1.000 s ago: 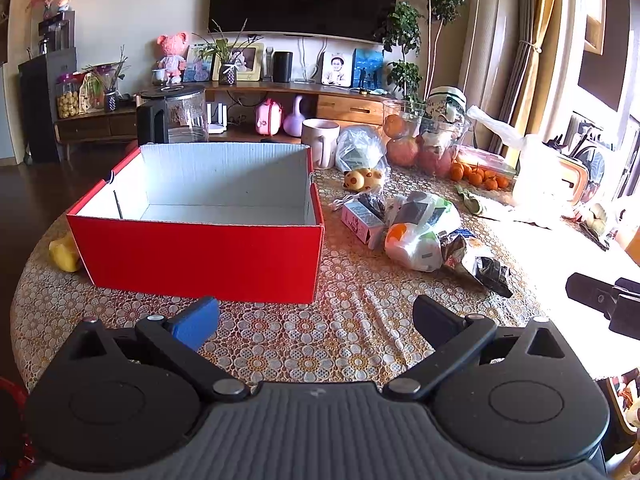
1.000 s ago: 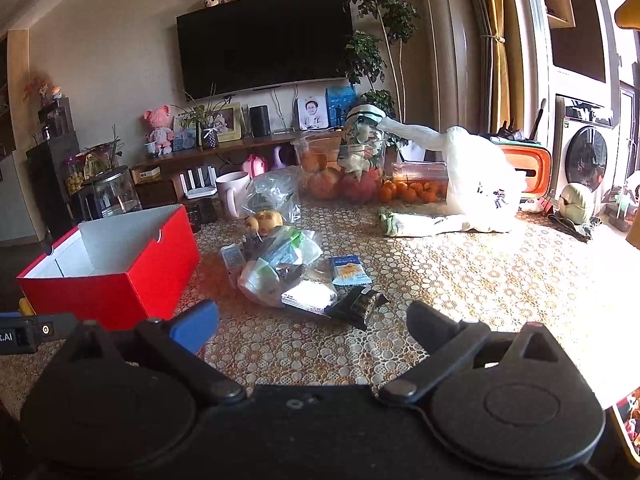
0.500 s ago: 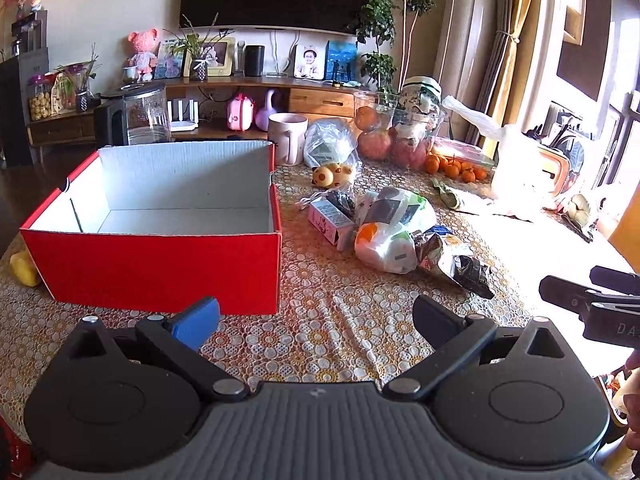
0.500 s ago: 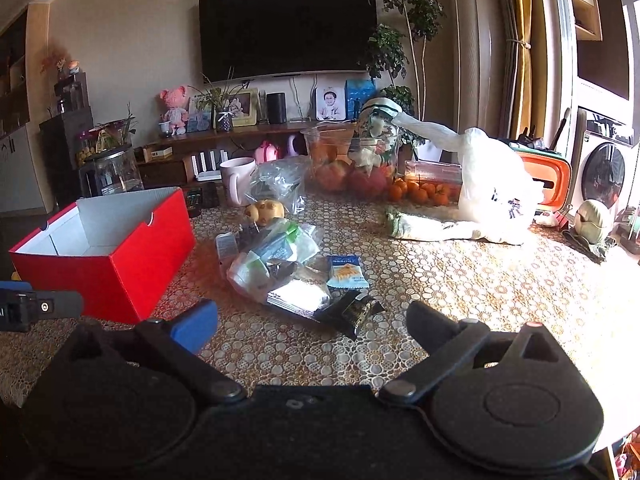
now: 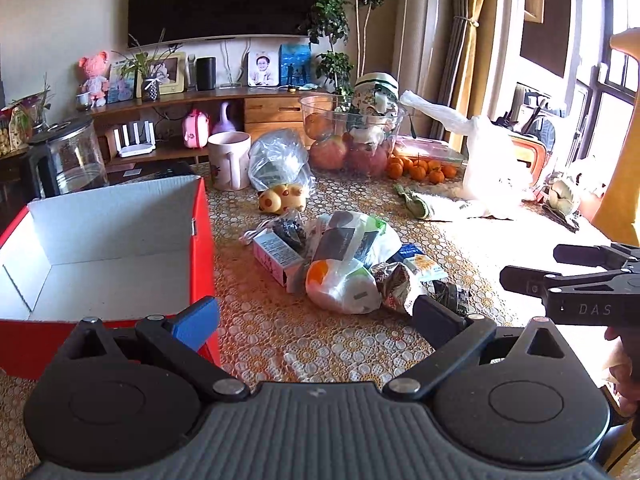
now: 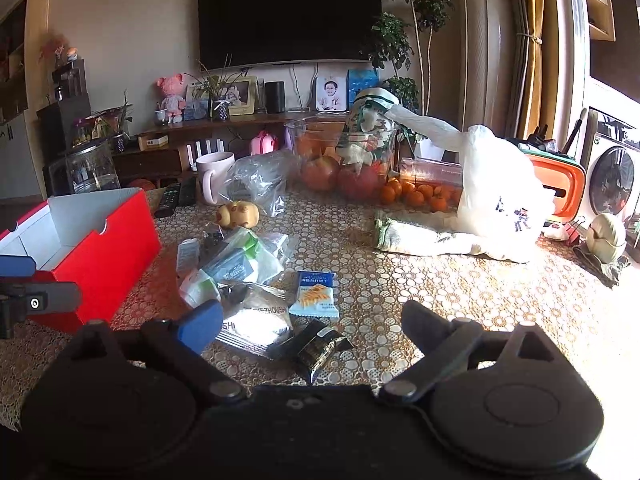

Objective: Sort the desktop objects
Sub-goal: 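Move the right gripper toward the blue cracker packet on the table, then grasp the blue cracker packet with the right gripper while the left grasps the white-green paper pack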

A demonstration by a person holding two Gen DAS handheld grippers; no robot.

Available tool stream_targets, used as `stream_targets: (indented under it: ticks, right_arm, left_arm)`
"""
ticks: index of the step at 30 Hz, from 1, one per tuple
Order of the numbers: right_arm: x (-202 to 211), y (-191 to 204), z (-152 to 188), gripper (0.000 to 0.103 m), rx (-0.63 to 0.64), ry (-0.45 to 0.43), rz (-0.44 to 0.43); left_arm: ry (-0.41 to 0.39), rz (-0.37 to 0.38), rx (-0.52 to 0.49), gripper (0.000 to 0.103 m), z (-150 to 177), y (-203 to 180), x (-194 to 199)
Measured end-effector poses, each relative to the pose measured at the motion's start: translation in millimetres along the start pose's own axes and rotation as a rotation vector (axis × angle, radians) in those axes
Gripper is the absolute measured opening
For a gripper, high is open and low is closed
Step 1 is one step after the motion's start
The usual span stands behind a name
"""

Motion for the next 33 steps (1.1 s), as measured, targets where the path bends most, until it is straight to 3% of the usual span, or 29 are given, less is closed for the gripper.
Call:
stream_targets:
  ticks: [18,33]
  right_arm:
    - [-91,-22,-18,0.090,-0.005,0.142,-0.058]
    - [-156,-24,-9,0.081,0.020,0.239,-0.068]
  left_arm:
    - [0.036,0.052,-0.142,0.103,-41,-24,-93]
    - [0.141,0.044,-0.191,0.103,-33,-22,-162]
Point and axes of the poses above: each gripper's, at about its wrist camera, not at the fingertips, and x roughly against the way its jaws point, y to its left, z to its underside, the point moved 8 cm from there along -x, roughly the way its jaws point, and after that the axes turned 1 degree about -y, right-handed, at the moved point
